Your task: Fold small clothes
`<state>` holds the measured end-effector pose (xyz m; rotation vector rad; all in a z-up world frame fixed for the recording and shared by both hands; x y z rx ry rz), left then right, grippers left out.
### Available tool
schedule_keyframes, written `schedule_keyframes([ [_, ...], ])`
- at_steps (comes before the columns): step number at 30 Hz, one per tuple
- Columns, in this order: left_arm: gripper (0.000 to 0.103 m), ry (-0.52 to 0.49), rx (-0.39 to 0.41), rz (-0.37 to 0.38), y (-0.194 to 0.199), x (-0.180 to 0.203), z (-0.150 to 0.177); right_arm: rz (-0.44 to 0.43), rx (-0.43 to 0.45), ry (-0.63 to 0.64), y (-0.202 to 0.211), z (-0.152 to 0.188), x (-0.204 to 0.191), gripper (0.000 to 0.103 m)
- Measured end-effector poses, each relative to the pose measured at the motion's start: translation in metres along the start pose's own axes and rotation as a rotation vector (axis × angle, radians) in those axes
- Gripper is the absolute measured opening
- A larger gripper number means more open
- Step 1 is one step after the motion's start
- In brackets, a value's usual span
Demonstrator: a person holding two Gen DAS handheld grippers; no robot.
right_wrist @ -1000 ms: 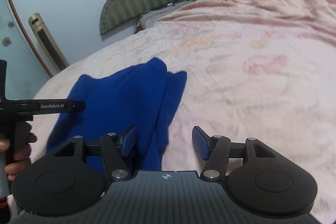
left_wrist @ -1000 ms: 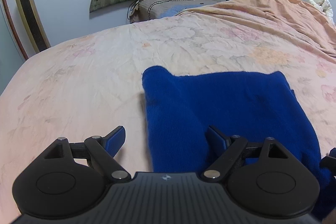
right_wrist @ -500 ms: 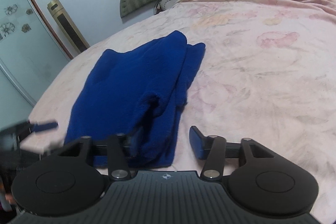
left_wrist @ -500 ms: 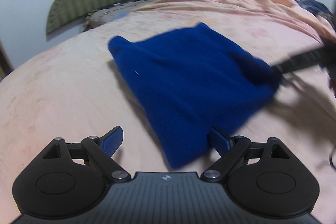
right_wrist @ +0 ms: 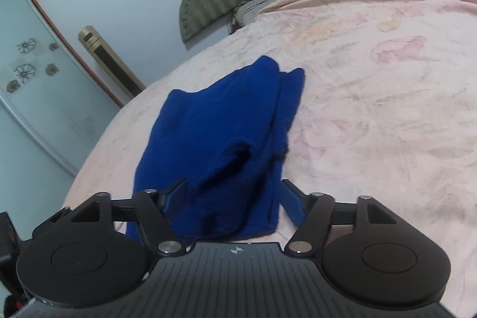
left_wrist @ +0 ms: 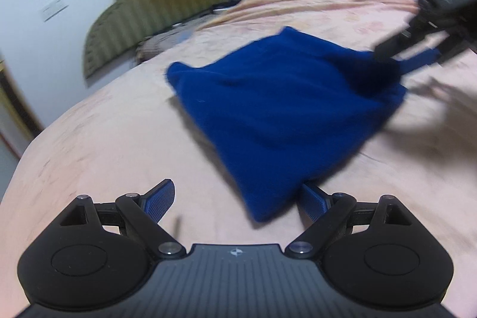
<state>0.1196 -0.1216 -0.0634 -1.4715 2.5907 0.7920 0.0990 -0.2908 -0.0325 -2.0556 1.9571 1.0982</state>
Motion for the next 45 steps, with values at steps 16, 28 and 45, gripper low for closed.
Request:
schedule_keyframes([
  [16,0.091,0.262,-0.049,-0.11,-0.001,-0.052,0.022,0.067,-0.087,0.044,-0.015,0.033,0.003,0.015],
  [28,0.095,0.33,0.043,0.061,-0.012,-0.066,-0.042,0.041,0.011,0.043,-0.038,-0.018,0.016,0.079],
  [45,0.084,0.946,-0.087,0.272,-0.183,-0.089,-0.038,-0.144,-0.075,-0.087,-0.173,-0.05,0.026,0.039],
])
Point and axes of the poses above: each gripper's, at about its wrist camera, not at the fingertips, and y roughly against the way its jaws point, x to its right, z to its underside, the point moved 10 cm from there along -y, roughly the way its jaws point, and after that the axes turned 15 degrees about x, right-handed, at the moved point
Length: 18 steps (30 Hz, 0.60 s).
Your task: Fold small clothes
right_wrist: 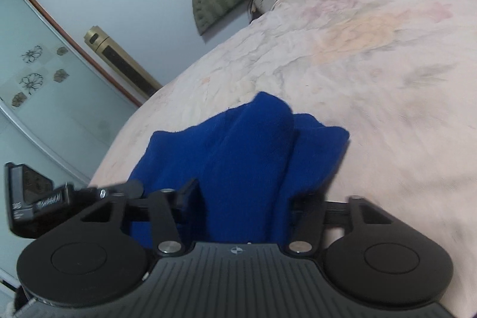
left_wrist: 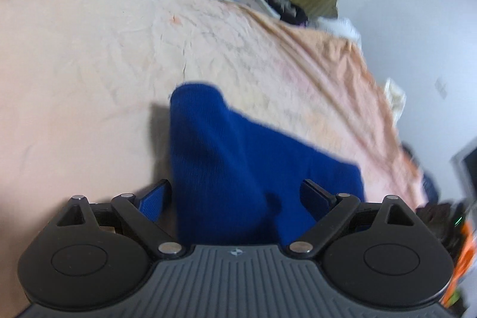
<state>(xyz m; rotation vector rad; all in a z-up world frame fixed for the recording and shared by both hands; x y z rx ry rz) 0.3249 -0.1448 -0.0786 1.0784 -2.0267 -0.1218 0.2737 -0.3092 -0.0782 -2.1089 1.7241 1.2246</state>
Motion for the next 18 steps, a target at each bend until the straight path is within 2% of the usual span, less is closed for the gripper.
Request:
schedule_keyframes([
  [2,0.03,0.013,-0.014,0.001,-0.01,-0.001,-0.002,-0.011,-0.015,-0.021,-0.007,-0.002,0.001,0.027],
  [5,0.021,-0.085,-0.008,-0.022,-0.009,0.004,0.001,-0.004,-0.005,0.038,-0.003,-0.003,-0.008,0.024],
  [8,0.019,-0.195,0.056,-0.019,0.008,0.02,-0.002,-0.021,0.04,0.13,0.01,-0.008,-0.029,0.023],
  [10,0.019,-0.238,0.095,-0.015,0.015,0.031,-0.011,-0.05,0.08,0.173,0.018,-0.017,-0.044,0.023],
  [12,0.019,-0.276,0.119,-0.027,0.011,0.037,-0.022,-0.041,0.104,0.208,0.017,-0.029,-0.05,0.023],
  [15,0.022,-0.295,0.084,-0.067,-0.011,0.035,-0.028,0.039,0.115,0.208,0.0,-0.041,-0.037,0.023],
  [17,0.025,-0.308,0.046,-0.148,-0.024,0.025,-0.024,0.11,0.068,0.166,-0.013,-0.038,-0.015,0.034],
  [18,0.025,-0.319,0.044,-0.168,-0.024,0.022,-0.022,0.17,0.056,0.163,-0.013,-0.036,-0.005,0.037],
])
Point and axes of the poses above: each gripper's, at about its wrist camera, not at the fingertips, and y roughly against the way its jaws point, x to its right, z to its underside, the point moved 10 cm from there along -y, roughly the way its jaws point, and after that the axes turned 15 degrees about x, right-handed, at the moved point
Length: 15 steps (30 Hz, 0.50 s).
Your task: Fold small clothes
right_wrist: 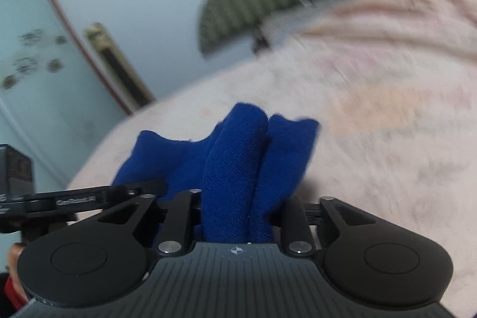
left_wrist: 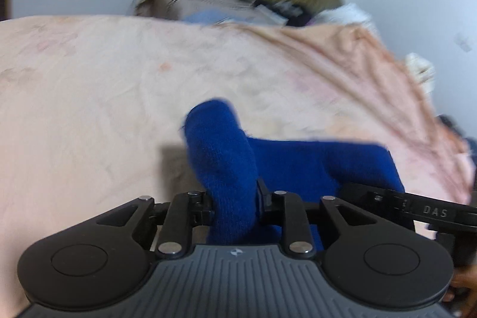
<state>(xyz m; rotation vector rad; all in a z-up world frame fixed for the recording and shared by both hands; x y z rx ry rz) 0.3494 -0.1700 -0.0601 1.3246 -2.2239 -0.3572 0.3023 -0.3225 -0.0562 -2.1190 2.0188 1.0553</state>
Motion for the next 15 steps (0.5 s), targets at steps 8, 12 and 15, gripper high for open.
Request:
schedule_keyframes([
  [8,0.073,-0.187,0.147,-0.174,0.076,0.007,-0.001,0.089,0.11,0.066,0.089,0.003,0.0,0.064],
  [12,0.075,-0.199,0.121,-0.184,0.097,0.015,0.022,0.041,0.046,0.196,0.109,0.04,-0.016,0.072],
  [15,0.075,-0.237,0.066,-0.292,0.1,0.01,0.041,0.256,0.035,0.189,0.108,0.049,0.018,0.075],
])
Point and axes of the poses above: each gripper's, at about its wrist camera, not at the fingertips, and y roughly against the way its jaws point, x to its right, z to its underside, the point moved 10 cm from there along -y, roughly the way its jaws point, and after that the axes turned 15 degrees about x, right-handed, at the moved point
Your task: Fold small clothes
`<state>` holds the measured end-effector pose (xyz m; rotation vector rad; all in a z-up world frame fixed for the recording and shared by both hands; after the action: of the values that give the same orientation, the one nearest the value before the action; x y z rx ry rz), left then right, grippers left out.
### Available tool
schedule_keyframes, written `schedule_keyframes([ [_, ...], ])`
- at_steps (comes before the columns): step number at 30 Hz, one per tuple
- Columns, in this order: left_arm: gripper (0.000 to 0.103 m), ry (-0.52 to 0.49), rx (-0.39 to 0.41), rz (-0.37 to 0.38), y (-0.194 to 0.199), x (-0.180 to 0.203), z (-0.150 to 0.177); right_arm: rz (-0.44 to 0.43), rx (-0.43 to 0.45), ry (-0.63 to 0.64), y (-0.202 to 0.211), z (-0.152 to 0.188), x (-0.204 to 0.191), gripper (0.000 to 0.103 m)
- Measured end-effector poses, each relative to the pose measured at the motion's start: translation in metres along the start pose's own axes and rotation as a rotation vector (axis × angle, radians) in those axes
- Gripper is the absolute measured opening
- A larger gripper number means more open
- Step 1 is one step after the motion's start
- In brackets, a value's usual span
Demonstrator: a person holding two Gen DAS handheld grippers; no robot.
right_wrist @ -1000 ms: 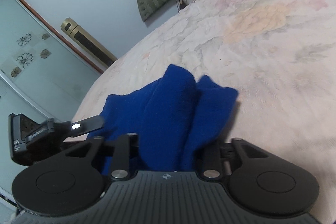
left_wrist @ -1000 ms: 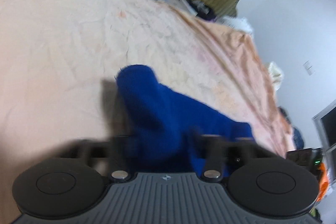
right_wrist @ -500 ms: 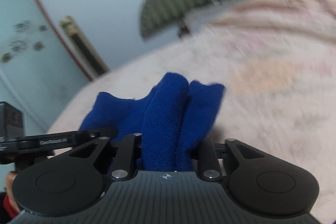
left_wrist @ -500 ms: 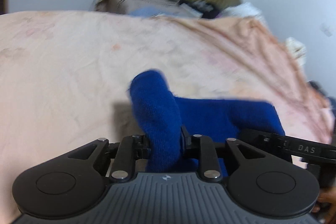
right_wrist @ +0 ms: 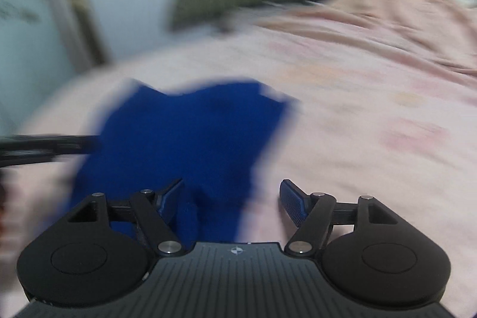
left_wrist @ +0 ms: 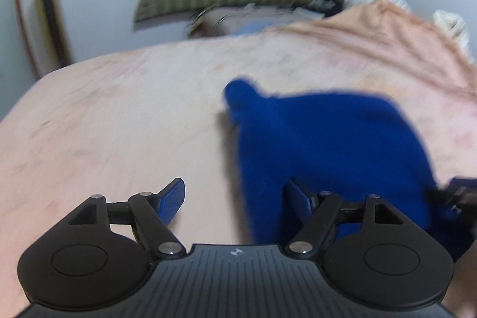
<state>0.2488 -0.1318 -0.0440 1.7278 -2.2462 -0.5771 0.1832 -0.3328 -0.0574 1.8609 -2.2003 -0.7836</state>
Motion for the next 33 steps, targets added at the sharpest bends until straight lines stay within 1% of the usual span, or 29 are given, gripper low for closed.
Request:
schedule_keyframes([
  [1,0.075,0.012,0.002,0.0,0.003,0.001,0.0,-0.009,0.017,-0.09,0.006,-0.003,0.006,0.074],
  [2,0.075,0.025,0.01,0.003,0.01,0.001,0.0,-0.013,0.039,-0.146,0.015,-0.006,0.008,0.073],
  [3,0.075,0.032,0.015,0.006,0.016,0.001,-0.001,-0.01,0.065,-0.142,0.024,-0.009,0.006,0.073],
  [6,0.075,0.032,0.01,-0.011,0.025,0.003,0.001,-0.019,0.098,-0.02,0.043,-0.008,-0.016,0.077],
  [8,0.075,0.027,0.004,-0.017,0.03,0.005,0.005,-0.044,0.087,0.024,0.047,-0.004,-0.027,0.082],
  [10,0.075,0.035,-0.02,-0.024,0.029,0.007,0.01,-0.042,0.062,0.033,0.049,0.003,-0.033,0.083],
  [13,0.075,0.048,-0.032,-0.025,0.037,0.01,0.018,-0.039,0.044,0.014,0.051,0.008,-0.034,0.083],
  [16,0.076,0.05,-0.045,-0.032,0.042,0.01,0.025,-0.035,0.034,0.038,0.053,0.013,-0.039,0.087],
  [19,0.08,0.059,-0.056,-0.042,0.047,0.009,0.032,-0.034,0.035,0.068,0.057,0.016,-0.044,0.091],
  [24,0.08,0.072,-0.077,-0.036,0.057,0.01,0.044,-0.051,0.026,0.103,0.066,0.024,-0.057,0.096],
  [30,0.081,0.069,-0.071,-0.037,0.07,0.01,0.053,-0.058,0.011,0.149,0.076,0.034,-0.072,0.1],
  [32,0.084,0.066,-0.066,-0.039,0.075,0.009,0.056,-0.057,0.008,0.171,0.079,0.037,-0.075,0.101],
  [33,0.085,0.066,-0.064,-0.039,0.077,0.008,0.058,-0.056,0.007,0.181,0.081,0.038,-0.077,0.101],
])
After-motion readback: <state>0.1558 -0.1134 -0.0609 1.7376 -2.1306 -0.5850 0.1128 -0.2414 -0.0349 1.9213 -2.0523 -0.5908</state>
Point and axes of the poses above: each gripper's, at about its wrist camera, not at the fingertips, and y roughly against the way its jaws point, x to its right, z to its underside, the point moved 10 cm from there along -y, roughly the way its jaws point, and after that the axes turned 15 degrees about x, right-handed, at the moved point
